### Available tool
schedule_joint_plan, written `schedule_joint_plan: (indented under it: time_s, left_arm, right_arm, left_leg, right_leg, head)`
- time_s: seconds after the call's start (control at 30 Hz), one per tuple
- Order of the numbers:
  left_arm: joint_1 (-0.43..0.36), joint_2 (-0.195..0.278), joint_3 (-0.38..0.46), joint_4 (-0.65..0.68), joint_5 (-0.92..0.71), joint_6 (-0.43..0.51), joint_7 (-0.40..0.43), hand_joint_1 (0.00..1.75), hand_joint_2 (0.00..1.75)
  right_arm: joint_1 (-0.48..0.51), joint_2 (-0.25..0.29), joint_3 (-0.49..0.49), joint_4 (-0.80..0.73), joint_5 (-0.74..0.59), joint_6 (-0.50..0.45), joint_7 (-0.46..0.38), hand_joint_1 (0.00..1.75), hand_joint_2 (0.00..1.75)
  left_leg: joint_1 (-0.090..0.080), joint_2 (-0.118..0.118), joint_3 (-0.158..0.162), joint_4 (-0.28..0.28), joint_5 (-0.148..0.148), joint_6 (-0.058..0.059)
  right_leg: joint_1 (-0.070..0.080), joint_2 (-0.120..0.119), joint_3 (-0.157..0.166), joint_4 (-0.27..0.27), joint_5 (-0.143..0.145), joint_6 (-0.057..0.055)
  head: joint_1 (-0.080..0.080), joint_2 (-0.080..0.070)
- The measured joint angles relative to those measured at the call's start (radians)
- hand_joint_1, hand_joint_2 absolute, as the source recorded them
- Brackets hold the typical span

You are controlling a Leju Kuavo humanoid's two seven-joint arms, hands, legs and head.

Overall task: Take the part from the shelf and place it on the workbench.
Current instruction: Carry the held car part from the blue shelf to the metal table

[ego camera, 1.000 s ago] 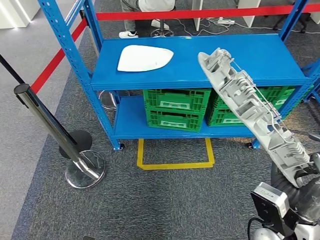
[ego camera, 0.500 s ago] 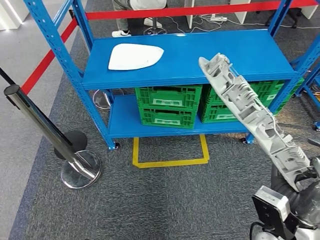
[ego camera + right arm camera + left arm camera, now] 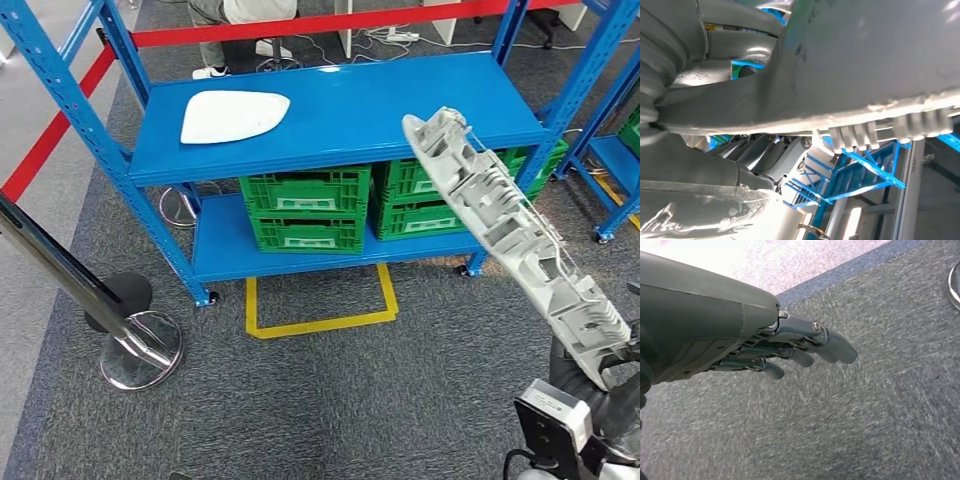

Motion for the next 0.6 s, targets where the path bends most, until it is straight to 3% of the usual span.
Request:
schedule_joint_plan:
  time_s: [0.07, 0.1, 0.2, 0.23, 0.27, 0.3, 0.4, 0.47, 0.53, 0.6]
  left_arm:
    - [0.000, 0.000, 0.000, 0.000, 0.000, 0.001, 0.000, 0.00, 1.75]
    - [0.000, -0.001, 0.000, 0.000, 0.000, 0.000, 0.001, 0.00, 1.75]
    - [0.001, -0.002, 0.000, 0.000, 0.000, 0.000, 0.003, 0.00, 1.75]
    - [0.001, -0.003, 0.000, 0.000, 0.000, 0.000, 0.004, 0.00, 1.75]
    - [0.002, -0.003, 0.000, 0.000, 0.000, 0.000, 0.006, 0.00, 1.75]
    - [0.003, -0.003, 0.000, 0.000, 0.000, 0.000, 0.008, 0.00, 1.75]
    - [0.002, -0.002, 0.000, 0.000, 0.000, 0.000, 0.011, 0.00, 1.75]
    - [0.002, -0.002, 0.000, 0.000, 0.000, 0.000, 0.012, 0.00, 1.75]
    - [0.001, -0.002, 0.000, 0.000, 0.000, -0.002, 0.012, 0.00, 1.75]
    - [0.001, -0.003, 0.000, 0.000, 0.000, -0.004, 0.012, 0.00, 1.75]
  right_arm:
    - [0.005, 0.002, -0.003, 0.000, -0.002, 0.000, -0.002, 1.75, 1.75]
    - [0.005, 0.003, -0.004, 0.000, -0.002, 0.000, -0.003, 1.75, 1.75]
    - [0.007, 0.003, -0.006, -0.001, -0.001, 0.000, -0.004, 1.75, 1.75]
    - [0.008, 0.003, -0.006, -0.001, 0.000, 0.000, -0.004, 1.75, 1.75]
    - [0.009, 0.003, -0.007, -0.001, 0.000, 0.000, -0.003, 1.75, 1.75]
    - [0.010, 0.003, -0.007, -0.001, 0.001, 0.000, -0.003, 1.75, 1.75]
    - [0.010, 0.003, -0.008, -0.001, 0.002, 0.000, -0.002, 1.75, 1.75]
    - [0.010, 0.003, -0.007, -0.001, 0.002, 0.000, -0.001, 1.75, 1.75]
    - [0.012, 0.003, -0.008, -0.001, 0.004, 0.000, 0.004, 1.75, 1.75]
    - [0.012, 0.003, -0.008, -0.001, 0.007, -0.001, 0.009, 1.75, 1.75]
  left_leg:
    - [0.003, -0.001, -0.008, 0.019, -0.020, -0.008]
    - [0.004, -0.005, -0.021, 0.051, -0.046, -0.012]
    - [0.005, -0.014, -0.093, 0.234, -0.146, -0.015]
    - [0.004, -0.015, -0.109, 0.275, -0.156, -0.012]
    - [0.004, -0.017, -0.109, 0.281, -0.147, -0.008]
    - [0.002, -0.020, -0.091, 0.249, -0.120, 0.000]
    - [-0.005, -0.060, 0.000, 0.068, -0.033, 0.031]
    - [-0.008, -0.074, 0.018, 0.021, -0.027, 0.041]
    - [-0.006, -0.063, 0.018, 0.006, -0.025, 0.040]
    - [-0.001, -0.049, 0.018, -0.009, -0.016, 0.037]
  right_leg:
    - [-0.001, 0.007, -0.006, 0.002, 0.006, -0.015]
    - [-0.001, 0.010, -0.008, 0.001, 0.009, -0.021]
    - [0.003, 0.021, -0.016, 0.002, 0.015, -0.032]
    - [0.005, 0.026, -0.019, 0.002, 0.016, -0.034]
    - [0.008, 0.033, -0.020, 0.002, 0.018, -0.036]
    - [0.011, 0.040, -0.021, 0.002, 0.019, -0.037]
    - [0.016, 0.061, -0.024, 0.002, 0.025, -0.034]
    - [0.014, 0.071, -0.033, 0.003, 0.031, -0.025]
    - [0.012, 0.077, -0.043, 0.002, 0.036, -0.013]
    - [0.013, 0.061, -0.063, 0.033, 0.010, -0.006]
  head:
    - [-0.003, 0.000]
    - [-0.004, 0.000]
    - [-0.006, 0.000]
    - [-0.006, 0.000]
    - [-0.006, 0.000]
    - [-0.006, 0.000]
    - [-0.005, 0.000]
    - [-0.006, 0.000]
    - [-0.008, 0.000]
    - [-0.004, 0.000]
